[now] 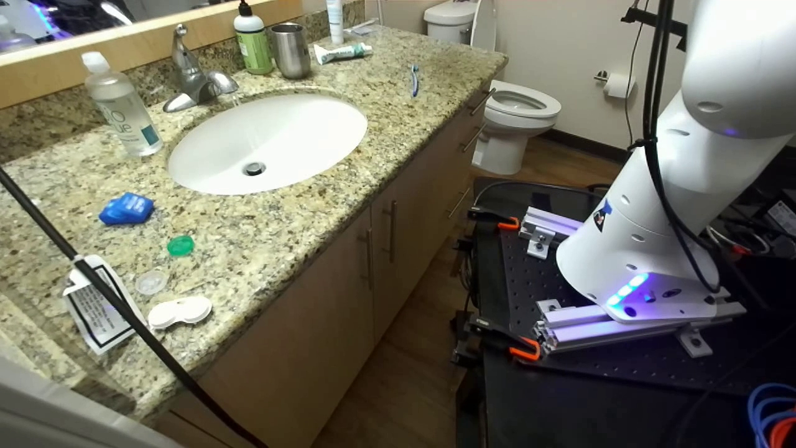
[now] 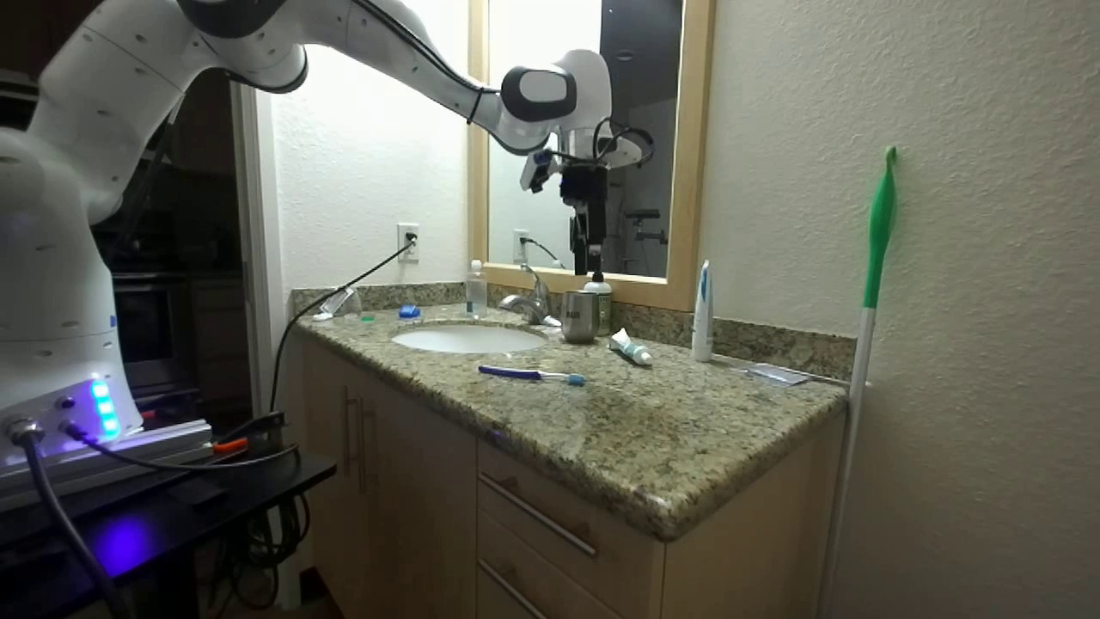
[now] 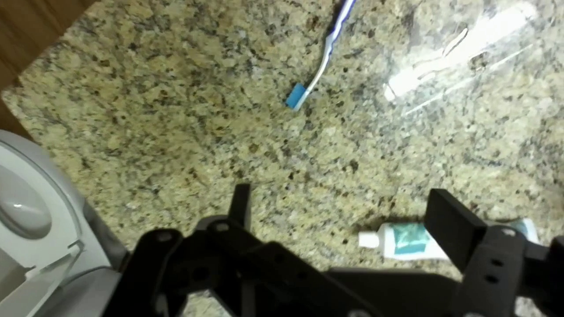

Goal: Open the faucet, take the toothbrush and put it on the table, pick it and put it back in the cup, then close the faucet

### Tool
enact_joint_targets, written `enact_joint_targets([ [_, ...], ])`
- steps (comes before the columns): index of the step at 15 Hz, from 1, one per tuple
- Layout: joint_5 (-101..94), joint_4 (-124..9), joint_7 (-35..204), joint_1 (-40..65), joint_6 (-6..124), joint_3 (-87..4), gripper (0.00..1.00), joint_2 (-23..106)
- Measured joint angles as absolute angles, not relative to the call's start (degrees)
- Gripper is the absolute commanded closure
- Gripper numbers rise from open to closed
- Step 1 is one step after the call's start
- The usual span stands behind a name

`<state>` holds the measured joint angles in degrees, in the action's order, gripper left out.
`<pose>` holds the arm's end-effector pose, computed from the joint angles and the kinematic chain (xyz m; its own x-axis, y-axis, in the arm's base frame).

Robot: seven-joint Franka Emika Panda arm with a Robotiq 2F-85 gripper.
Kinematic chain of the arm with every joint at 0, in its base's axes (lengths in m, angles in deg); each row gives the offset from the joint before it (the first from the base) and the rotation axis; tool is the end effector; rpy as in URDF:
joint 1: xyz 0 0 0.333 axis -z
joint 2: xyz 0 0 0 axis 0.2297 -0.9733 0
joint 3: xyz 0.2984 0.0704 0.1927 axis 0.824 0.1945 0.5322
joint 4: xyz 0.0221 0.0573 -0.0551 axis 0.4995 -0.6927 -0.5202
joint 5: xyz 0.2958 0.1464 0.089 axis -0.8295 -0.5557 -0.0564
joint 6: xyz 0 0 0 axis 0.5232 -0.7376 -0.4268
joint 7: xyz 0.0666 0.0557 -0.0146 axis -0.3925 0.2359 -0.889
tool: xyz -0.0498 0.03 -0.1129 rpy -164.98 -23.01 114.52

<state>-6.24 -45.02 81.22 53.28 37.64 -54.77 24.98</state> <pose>0.4163 -0.5529 0.4277 0.5680 -0.8222 0.0378 -0.8162 -0.5567 0.1543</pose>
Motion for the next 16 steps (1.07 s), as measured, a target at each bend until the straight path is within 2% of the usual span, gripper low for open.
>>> enact_joint_targets([
  [8,0.8,-55.2,79.6,47.4,51.1,-55.4,0.0,19.5],
  [13,0.4,-55.6,79.6,47.3,51.6,-55.6,0.0,19.5],
  [16,-7.9,-55.6,78.6,48.1,50.8,-53.7,0.0,19.5],
])
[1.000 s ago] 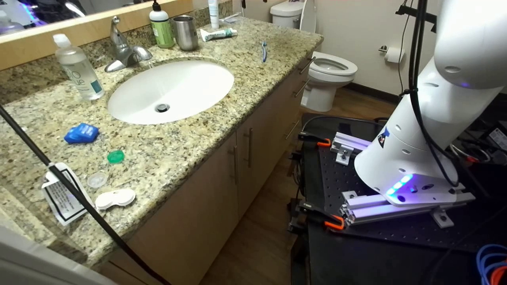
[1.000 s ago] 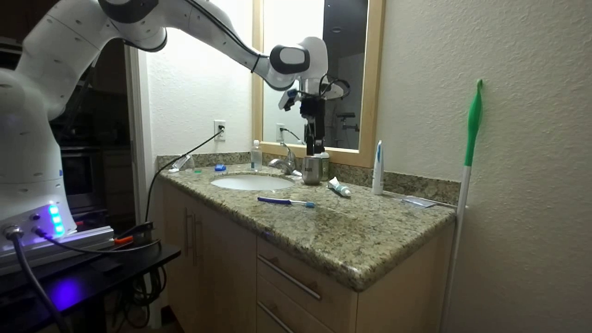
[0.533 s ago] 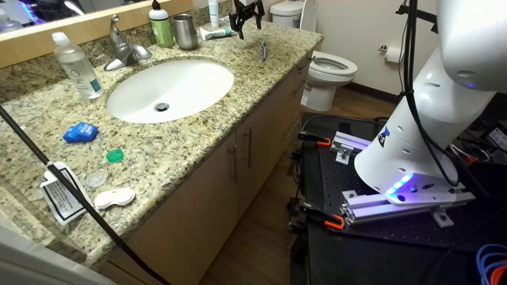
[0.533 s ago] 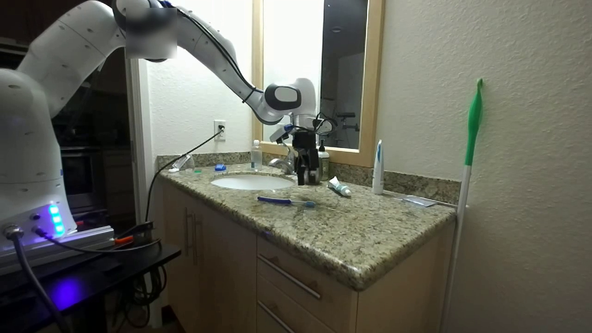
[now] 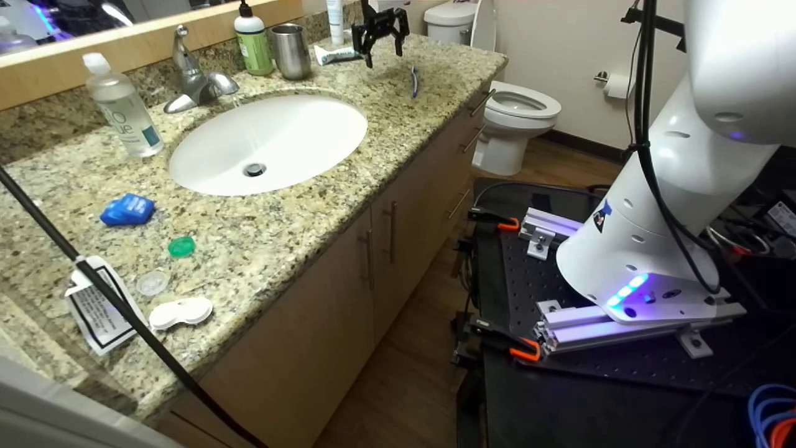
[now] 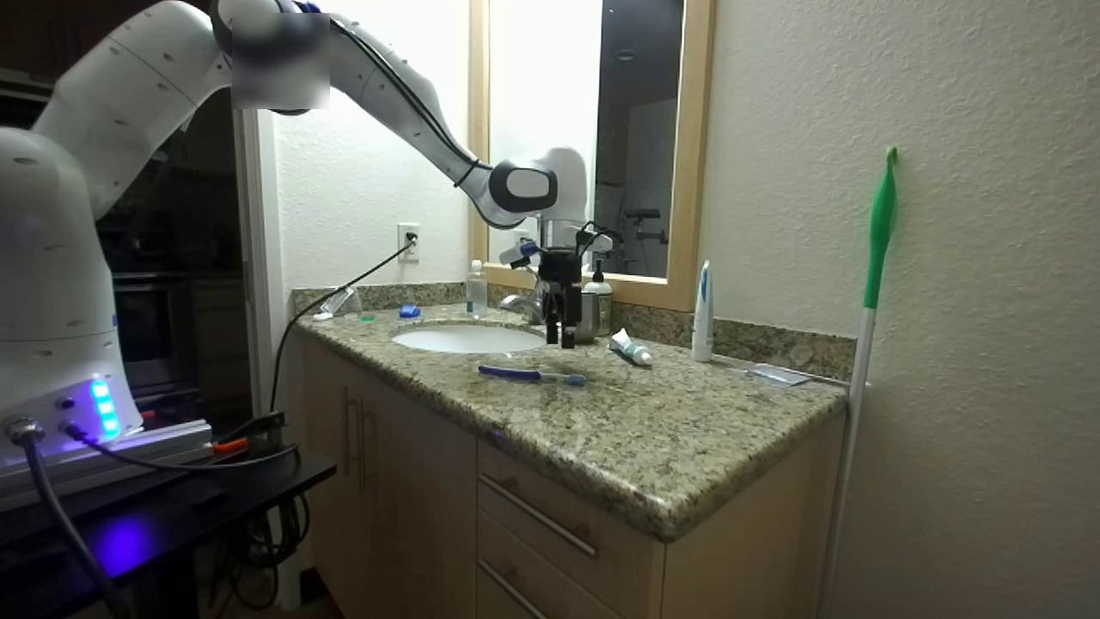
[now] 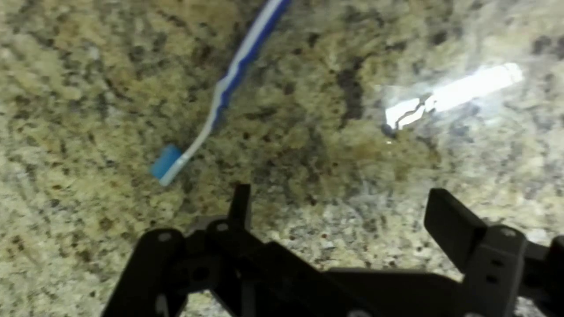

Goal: Open the faucet, take the toothbrush and put it on the table, pick it and put it back in the cup, then close the faucet

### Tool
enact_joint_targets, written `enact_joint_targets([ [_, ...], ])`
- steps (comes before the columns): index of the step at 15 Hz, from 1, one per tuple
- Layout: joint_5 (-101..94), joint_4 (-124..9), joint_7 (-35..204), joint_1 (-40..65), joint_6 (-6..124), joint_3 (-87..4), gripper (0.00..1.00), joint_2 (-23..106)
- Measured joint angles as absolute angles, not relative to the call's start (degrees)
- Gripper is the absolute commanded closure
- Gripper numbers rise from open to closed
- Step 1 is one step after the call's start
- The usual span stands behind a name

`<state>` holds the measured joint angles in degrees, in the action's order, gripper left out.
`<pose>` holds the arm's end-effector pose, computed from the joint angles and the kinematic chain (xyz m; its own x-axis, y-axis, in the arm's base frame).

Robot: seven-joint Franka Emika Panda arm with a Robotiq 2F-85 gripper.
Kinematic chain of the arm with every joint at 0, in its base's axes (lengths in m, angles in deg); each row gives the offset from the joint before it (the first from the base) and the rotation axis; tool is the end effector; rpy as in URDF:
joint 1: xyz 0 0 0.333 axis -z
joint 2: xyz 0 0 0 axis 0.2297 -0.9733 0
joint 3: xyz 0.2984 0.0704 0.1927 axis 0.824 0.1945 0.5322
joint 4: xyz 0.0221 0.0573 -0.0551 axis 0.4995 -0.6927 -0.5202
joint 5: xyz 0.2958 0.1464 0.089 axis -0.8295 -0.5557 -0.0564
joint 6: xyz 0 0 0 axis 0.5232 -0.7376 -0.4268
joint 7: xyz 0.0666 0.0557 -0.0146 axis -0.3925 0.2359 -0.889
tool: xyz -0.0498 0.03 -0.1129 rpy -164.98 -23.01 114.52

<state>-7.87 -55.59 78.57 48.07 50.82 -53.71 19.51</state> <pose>0.4615 -0.5049 0.3059 0.6790 -0.7339 -0.0168 -0.7247 -0.6738 0.1444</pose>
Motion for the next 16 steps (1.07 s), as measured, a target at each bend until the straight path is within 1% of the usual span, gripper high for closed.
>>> enact_joint_targets([
  [3,-16.6,-55.6,75.1,49.6,50.5,-50.4,0.0,19.5],
  [6,-18.1,-55.6,72.8,50.1,50.2,-49.8,0.0,19.5],
  [13,-1.4,-55.3,71.4,47.9,47.9,-54.5,0.0,19.5],
  [16,0.5,-55.3,70.7,47.3,47.3,-55.3,0.0,19.5],
])
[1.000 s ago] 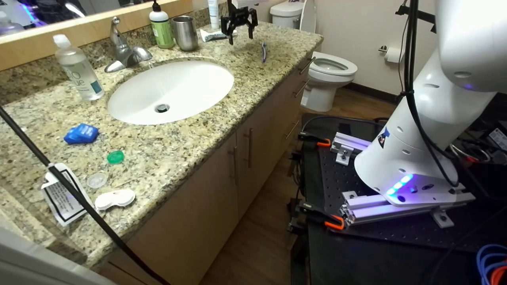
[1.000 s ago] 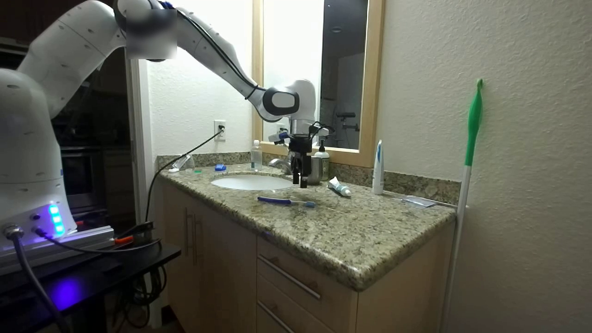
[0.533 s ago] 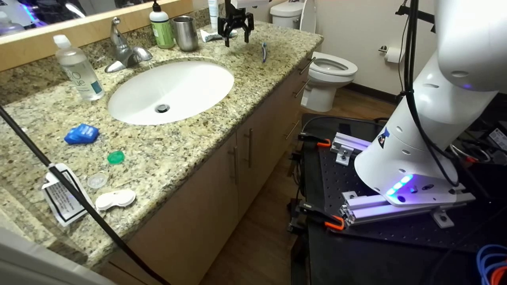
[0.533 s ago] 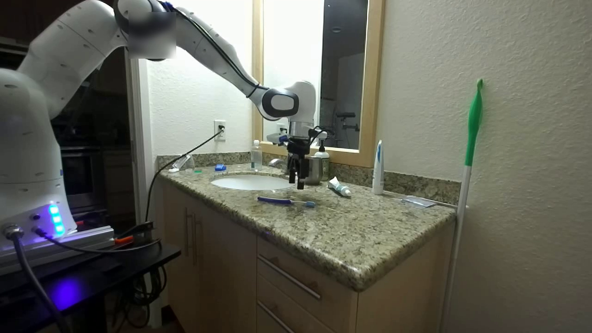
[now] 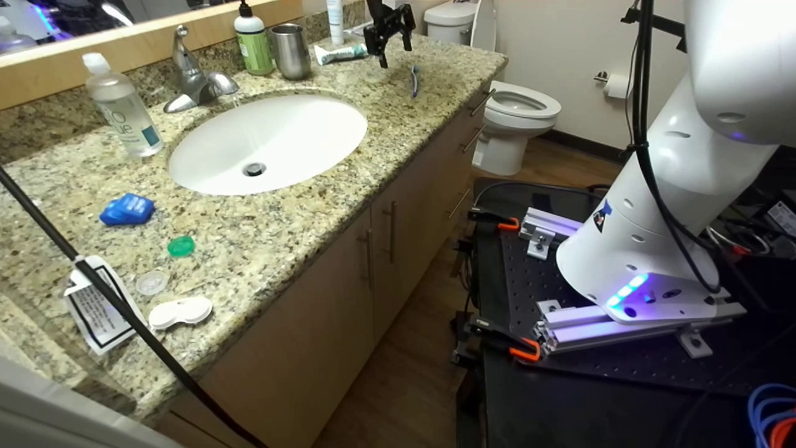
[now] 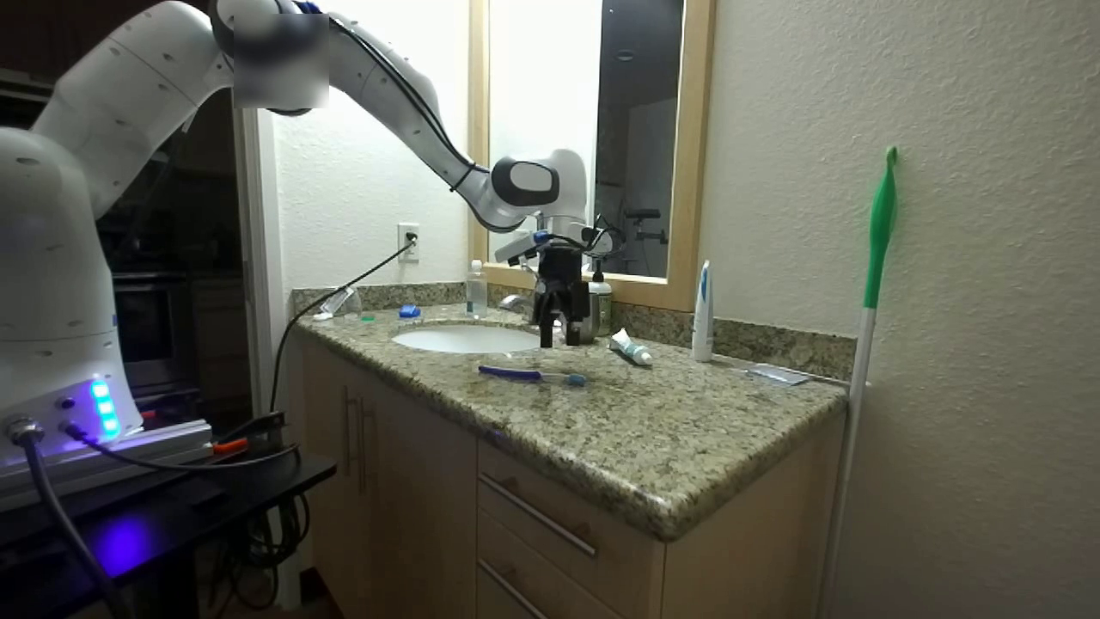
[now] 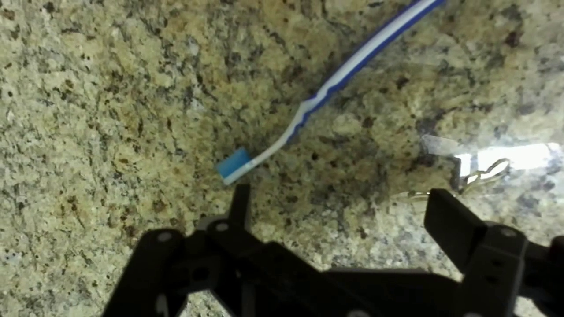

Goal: Open the faucet, take the toothbrush and put it on the table, pick it and put it back in the cup, then close the faucet

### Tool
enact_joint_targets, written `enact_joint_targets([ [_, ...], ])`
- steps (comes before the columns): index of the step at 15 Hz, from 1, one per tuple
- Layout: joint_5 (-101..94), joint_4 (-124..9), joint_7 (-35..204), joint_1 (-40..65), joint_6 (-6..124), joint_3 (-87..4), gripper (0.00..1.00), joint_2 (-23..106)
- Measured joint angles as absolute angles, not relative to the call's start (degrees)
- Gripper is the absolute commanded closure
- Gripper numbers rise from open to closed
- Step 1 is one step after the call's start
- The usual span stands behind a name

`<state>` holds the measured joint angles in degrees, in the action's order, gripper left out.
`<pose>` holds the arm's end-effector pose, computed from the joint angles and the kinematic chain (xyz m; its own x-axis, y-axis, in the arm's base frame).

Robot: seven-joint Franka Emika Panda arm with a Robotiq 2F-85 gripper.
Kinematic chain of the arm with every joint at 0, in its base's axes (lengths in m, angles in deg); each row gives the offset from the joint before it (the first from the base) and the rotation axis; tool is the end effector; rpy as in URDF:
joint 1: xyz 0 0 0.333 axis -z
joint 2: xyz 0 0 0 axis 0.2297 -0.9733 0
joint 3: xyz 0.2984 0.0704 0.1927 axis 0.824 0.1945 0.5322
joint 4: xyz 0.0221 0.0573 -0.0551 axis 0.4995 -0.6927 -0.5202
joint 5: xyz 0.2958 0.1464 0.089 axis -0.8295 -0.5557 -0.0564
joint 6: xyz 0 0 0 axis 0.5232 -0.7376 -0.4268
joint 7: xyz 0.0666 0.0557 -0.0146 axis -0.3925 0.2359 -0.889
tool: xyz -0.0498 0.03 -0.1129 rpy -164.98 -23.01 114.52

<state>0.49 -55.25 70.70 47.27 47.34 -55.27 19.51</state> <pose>0.4471 -0.5099 0.3077 0.8019 -0.5845 -0.1234 -0.5430 -0.7993 0.2575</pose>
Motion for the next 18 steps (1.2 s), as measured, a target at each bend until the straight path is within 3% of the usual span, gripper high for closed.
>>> enact_joint_targets([
  [18,-1.3,-55.5,76.5,47.2,59.5,-55.4,0.0,19.4],
])
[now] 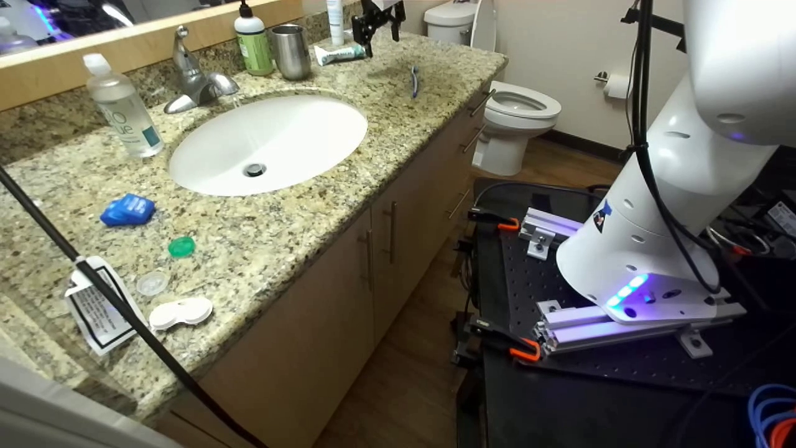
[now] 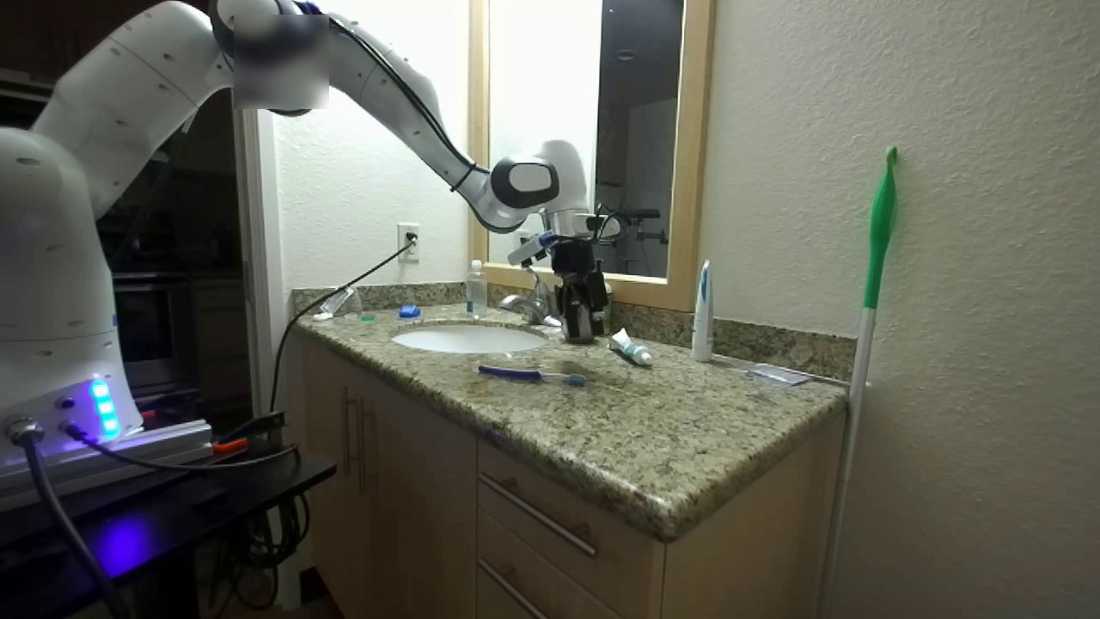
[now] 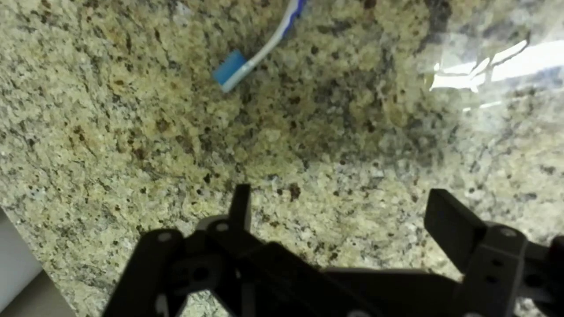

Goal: Open the faucet, take the toothbrush and put it on the table, pick it and put it back in the cup, then close the faucet

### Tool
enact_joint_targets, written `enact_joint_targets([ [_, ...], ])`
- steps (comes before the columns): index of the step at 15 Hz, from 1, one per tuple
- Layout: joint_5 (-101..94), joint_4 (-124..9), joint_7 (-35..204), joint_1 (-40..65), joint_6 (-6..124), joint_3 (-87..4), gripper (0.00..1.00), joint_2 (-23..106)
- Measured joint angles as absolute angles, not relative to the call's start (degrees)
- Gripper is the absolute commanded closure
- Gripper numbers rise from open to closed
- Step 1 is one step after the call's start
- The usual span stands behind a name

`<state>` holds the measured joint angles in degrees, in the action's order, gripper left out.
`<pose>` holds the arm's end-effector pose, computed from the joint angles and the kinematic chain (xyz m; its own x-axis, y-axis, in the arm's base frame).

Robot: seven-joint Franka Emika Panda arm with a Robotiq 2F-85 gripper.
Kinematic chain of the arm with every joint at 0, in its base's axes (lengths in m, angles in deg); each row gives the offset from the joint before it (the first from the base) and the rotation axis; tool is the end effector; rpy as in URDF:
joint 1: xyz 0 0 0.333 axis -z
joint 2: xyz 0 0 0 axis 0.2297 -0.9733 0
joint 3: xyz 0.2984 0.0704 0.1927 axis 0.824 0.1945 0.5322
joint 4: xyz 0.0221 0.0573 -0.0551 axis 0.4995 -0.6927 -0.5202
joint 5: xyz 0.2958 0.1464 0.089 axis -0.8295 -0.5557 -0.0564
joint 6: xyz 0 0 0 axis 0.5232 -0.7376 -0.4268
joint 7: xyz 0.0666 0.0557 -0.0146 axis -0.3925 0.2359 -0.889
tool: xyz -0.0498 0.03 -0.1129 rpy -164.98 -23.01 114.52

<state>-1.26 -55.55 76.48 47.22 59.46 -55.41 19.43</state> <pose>0.4686 -0.5235 0.3231 0.7655 -0.6346 0.1066 -0.6376 -0.7256 0.2588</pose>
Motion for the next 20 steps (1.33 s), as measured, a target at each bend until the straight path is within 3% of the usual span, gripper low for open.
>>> enact_joint_targets([
  [11,-13.5,-56.4,95.3,45.2,63.2,-57.4,0.0,18.2],
  [20,-20.7,-35.9,106.4,53.3,44.8,-59.4,0.0,18.2],
])
